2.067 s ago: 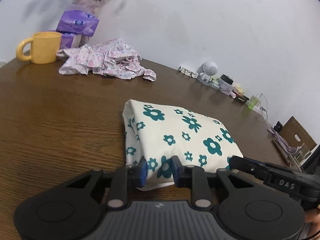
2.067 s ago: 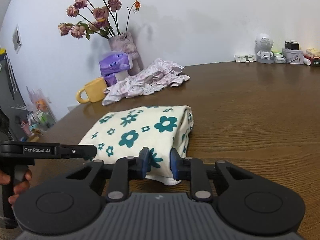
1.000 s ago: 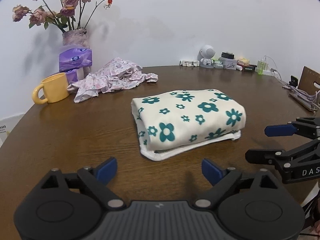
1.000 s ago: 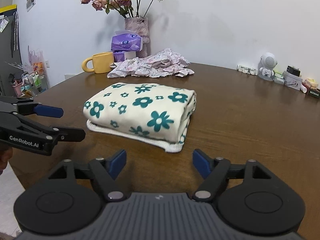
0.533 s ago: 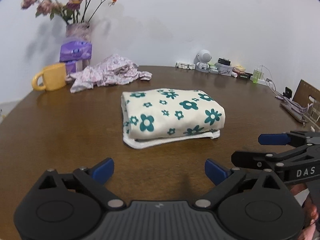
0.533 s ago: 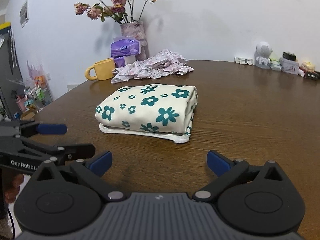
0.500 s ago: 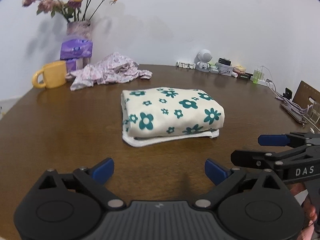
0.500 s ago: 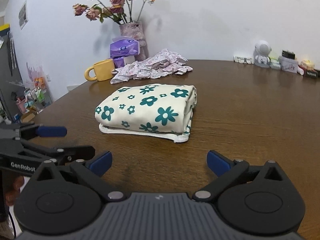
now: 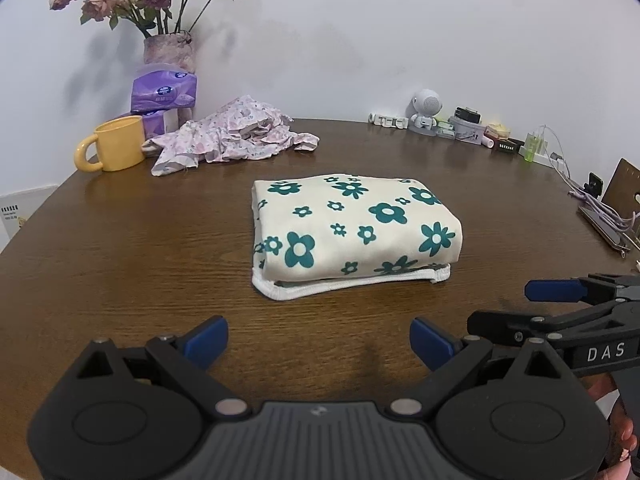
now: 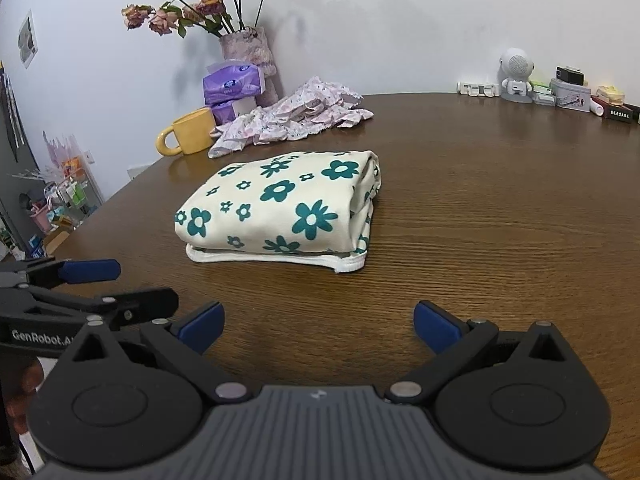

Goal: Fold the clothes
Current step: 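Pull both open grippers back from the folded teal-flower bundle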

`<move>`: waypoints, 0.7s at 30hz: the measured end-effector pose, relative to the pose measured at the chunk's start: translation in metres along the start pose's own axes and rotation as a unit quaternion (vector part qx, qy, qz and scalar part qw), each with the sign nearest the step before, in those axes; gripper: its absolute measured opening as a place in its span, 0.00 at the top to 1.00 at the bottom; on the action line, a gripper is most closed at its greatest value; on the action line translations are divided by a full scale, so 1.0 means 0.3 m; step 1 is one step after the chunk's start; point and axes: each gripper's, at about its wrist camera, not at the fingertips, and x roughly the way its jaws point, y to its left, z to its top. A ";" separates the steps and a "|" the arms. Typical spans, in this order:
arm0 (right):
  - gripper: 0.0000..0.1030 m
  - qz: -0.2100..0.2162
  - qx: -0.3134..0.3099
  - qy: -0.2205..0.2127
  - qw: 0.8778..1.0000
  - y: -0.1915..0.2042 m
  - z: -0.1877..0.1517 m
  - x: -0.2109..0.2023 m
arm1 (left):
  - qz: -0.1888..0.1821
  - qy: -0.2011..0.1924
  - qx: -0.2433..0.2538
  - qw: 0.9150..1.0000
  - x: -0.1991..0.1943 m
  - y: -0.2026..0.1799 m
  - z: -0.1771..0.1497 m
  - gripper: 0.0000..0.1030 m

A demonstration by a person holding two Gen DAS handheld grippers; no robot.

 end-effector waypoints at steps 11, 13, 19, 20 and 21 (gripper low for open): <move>0.00 0.002 -0.003 0.024 1.000 -0.031 0.044 0.046 | 0.007 0.025 0.009 1.000 0.056 0.021 0.030 0.05; 0.00 0.001 -0.003 0.027 1.000 -0.034 0.051 0.058 | 0.006 0.027 0.008 1.000 0.064 0.026 0.039 0.05; 0.00 0.007 -0.002 0.024 1.000 -0.037 0.079 0.075 | 0.001 0.027 0.006 1.000 0.085 0.038 0.077 0.05; 0.00 0.008 -0.001 0.024 1.000 -0.039 0.084 0.079 | 0.001 0.027 0.005 1.000 0.089 0.041 0.084 0.05; 0.00 0.009 -0.001 0.023 1.000 -0.040 0.090 0.083 | 0.000 0.026 0.004 1.000 0.092 0.043 0.090 0.05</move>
